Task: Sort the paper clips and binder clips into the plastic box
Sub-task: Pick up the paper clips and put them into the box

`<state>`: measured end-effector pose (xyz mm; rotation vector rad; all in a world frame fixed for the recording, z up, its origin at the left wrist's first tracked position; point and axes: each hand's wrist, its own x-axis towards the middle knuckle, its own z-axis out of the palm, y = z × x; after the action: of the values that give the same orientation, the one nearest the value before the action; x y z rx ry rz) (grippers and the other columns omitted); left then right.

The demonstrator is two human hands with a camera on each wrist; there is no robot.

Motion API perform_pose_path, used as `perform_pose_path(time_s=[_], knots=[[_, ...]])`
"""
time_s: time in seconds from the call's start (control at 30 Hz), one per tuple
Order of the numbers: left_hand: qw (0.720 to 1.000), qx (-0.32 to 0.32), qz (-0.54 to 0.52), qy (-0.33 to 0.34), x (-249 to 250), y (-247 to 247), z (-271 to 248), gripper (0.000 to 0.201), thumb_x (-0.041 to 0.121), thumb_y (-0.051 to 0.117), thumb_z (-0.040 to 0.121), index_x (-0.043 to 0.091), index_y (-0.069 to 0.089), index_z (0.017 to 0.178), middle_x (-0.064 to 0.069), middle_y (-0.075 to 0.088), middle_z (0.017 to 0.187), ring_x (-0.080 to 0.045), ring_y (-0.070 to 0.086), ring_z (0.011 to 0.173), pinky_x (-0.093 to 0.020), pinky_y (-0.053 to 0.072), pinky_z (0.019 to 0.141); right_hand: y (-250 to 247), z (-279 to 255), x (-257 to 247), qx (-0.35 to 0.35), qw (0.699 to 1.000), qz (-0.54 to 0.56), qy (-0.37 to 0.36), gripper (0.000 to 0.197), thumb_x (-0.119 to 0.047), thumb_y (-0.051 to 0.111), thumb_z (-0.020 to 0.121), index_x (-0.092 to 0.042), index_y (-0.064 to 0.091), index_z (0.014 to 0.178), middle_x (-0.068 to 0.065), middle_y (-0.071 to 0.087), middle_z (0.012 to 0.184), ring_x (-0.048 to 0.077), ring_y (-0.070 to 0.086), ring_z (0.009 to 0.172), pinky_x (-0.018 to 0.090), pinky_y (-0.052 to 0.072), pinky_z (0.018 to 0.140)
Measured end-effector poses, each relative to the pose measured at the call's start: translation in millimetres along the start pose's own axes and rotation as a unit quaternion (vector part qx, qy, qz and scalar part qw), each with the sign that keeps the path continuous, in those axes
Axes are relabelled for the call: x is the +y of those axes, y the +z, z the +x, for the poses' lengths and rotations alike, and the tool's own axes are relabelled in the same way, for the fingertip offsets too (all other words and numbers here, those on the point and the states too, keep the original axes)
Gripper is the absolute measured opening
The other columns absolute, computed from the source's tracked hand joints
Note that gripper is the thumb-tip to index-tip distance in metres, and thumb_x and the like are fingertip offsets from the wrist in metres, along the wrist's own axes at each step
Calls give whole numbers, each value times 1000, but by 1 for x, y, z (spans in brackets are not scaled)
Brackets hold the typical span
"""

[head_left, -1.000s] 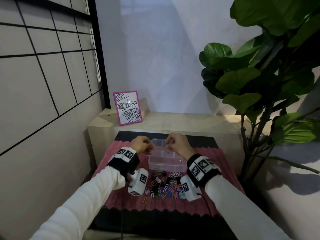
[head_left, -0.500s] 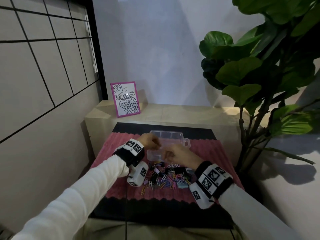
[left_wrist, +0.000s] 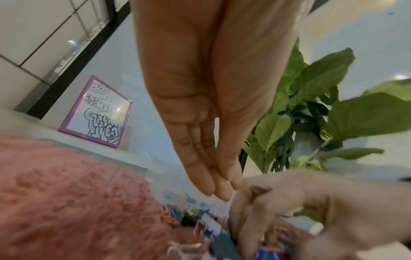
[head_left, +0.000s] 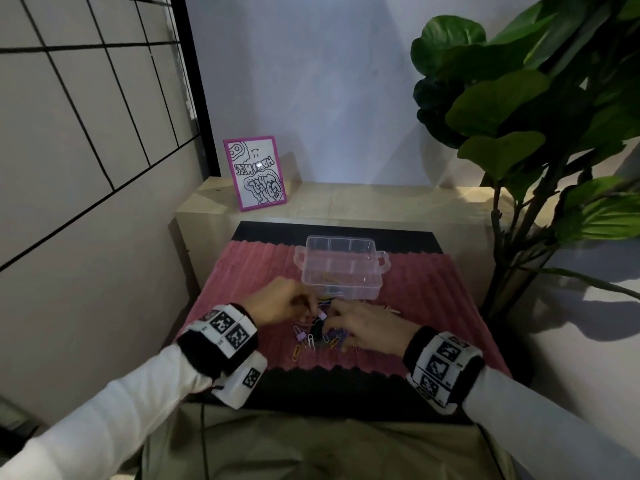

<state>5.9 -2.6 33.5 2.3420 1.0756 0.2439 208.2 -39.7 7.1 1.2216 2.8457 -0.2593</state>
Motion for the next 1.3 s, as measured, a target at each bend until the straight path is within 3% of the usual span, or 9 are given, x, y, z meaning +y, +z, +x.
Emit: perform_pose_path(time_s=[0.17,0.33,0.5,0.63,0.87,1.03,1.13,1.23,1.3], knots=[[998,-34,35,43,7,18,-5,20,2,59,82,6,66,100,-8,67,107,-10,61,93,3,38,73,2,3,6,11,999,47,1,16,-17,66,81,-11,60,95,5,52,109,17,52,99,34,48,82],[985,-108,123,49,16,35,1,35,1,56,82,9,57,117,-8,54,123,-22,56,105,-24,41,87,-3,-1,18,104,970,207,74,8,-7,62,84,-7,67,90,6,67,96,10,61,83,12,48,75],[973,-120,188,63,19,44,6,33,-1,50,83,8,53,115,-12,49,117,-27,54,97,-33,42,76,-13,-9,32,200,868,428,153,7,0,66,79,1,68,86,2,69,76,4,68,68,16,56,68],[973,-128,176,70,20,41,13,24,0,57,80,5,56,103,-14,56,108,-28,55,94,-33,42,75,-18,-19,42,216,789,554,151,11,0,65,80,6,65,90,17,69,89,19,69,81,25,57,73],[971,-106,203,69,22,43,18,12,6,53,82,7,60,92,-11,61,102,-25,57,91,-27,36,67,-15,-26,43,224,717,643,151,8,2,61,82,4,64,89,17,68,91,22,69,85,22,56,74],[994,-71,77,24,12,33,17,11,19,62,82,14,63,92,-2,67,94,-13,58,81,-27,46,76,-16,-19,51,212,643,712,184,9,4,55,85,4,62,91,13,67,91,19,69,84,19,56,72],[991,-43,-124,-34,2,20,15,9,12,62,84,20,59,83,-3,68,82,-10,64,66,-22,53,64,-24,-4,56,244,599,736,200,9,7,51,86,4,60,88,11,64,89,15,68,78,18,56,68],[964,-12,-260,-51,-5,3,14,10,2,58,84,12,56,85,-5,65,79,-7,67,61,-18,56,59,-34,19,57,284,604,716,204,10,12,52,84,4,59,84,13,62,85,17,68,73,18,57,68],[956,22,-286,-65,-9,-8,16,13,-4,57,83,8,52,84,-8,63,78,-9,68,60,-18,56,57,-37,35,55,282,671,647,227,11,11,56,82,2,62,82,16,64,88,22,65,79,23,57,75]])
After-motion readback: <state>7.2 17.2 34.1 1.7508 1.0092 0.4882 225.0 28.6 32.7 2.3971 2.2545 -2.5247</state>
